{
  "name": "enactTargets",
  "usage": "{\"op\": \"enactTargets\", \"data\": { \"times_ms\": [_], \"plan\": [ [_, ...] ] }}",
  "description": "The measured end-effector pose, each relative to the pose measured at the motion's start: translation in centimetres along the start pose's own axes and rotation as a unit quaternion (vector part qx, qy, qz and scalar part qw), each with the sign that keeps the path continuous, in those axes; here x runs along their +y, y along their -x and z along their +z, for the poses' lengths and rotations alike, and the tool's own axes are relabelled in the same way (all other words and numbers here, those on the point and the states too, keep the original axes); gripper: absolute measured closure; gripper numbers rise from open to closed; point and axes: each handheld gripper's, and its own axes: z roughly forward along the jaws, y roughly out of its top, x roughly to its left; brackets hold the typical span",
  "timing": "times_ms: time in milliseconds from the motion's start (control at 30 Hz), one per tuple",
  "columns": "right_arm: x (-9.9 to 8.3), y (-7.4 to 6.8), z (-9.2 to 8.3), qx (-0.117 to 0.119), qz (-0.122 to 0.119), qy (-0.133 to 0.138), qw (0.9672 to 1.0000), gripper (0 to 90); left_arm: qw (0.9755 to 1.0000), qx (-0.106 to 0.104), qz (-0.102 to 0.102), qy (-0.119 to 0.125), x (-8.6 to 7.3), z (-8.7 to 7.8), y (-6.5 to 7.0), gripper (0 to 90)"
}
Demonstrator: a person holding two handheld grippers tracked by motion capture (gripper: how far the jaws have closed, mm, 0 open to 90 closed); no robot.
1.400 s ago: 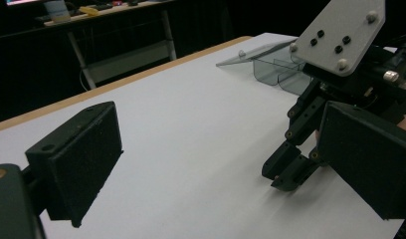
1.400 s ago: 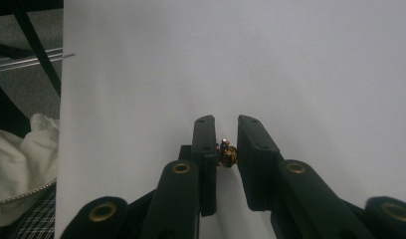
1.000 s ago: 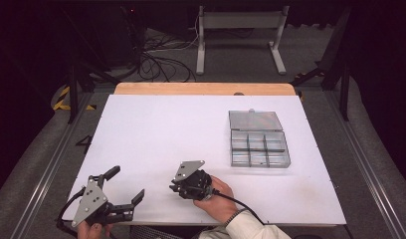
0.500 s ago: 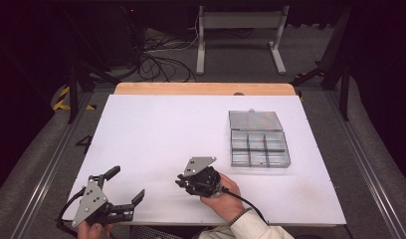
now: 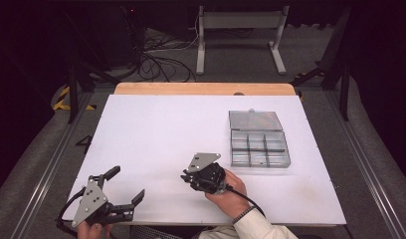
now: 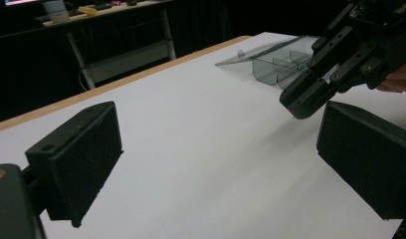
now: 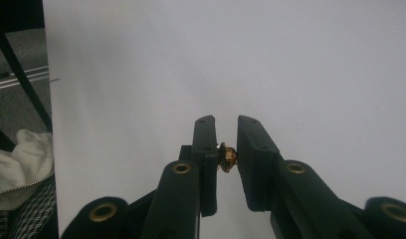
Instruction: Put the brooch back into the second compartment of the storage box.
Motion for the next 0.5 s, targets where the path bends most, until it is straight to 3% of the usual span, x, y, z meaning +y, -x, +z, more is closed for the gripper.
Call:
{"op": "enactTargets", "data": {
  "times_ms": [500],
  "plan": [
    [-0.3,2.8,-2.6,-0.042,0.039,-0.002,0.9984,79.3,1.0000,-0.001,0.001,-0.003,0.0,0.1,0.0,4.5]
  ]
}}
